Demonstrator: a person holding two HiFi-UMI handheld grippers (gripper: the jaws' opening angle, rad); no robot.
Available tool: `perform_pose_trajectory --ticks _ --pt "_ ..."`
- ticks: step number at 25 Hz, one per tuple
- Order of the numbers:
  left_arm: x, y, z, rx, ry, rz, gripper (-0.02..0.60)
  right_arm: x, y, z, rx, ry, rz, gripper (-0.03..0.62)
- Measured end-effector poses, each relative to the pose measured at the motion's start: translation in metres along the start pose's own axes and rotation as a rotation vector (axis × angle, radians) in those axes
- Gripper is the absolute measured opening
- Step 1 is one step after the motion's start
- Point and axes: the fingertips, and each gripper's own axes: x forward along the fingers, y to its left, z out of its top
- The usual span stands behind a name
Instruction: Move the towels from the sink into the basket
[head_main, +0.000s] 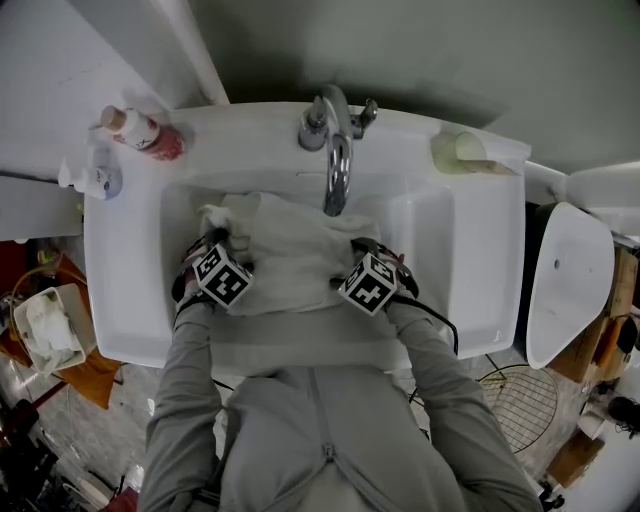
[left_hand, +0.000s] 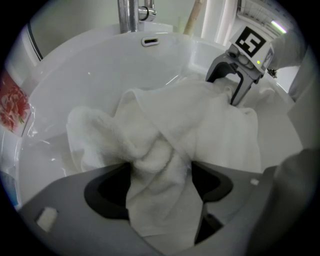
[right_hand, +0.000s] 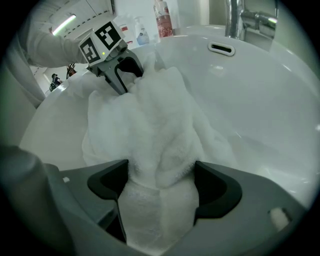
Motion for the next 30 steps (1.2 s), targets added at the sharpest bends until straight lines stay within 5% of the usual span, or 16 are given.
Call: perform_pose_trajectory --ticks 9,17,30 --pt "-0.001 -0.004 0.0 -0.014 0.007 0.006 0.385 -0.001 0.002 0.001 -0.02 0.011 -0.005 0.383" --pt "-0.004 -0.015 0.0 -0.031 0.029 0.036 0.204 -0.002 0.02 0.005 -0.05 0.009 0.039 0.159" --pt "-0.057 -0.02 0.012 -0.147 -0.056 0.175 0.137 -0.042 0.016 0.021 -0.03 -0.156 -0.016 0.101"
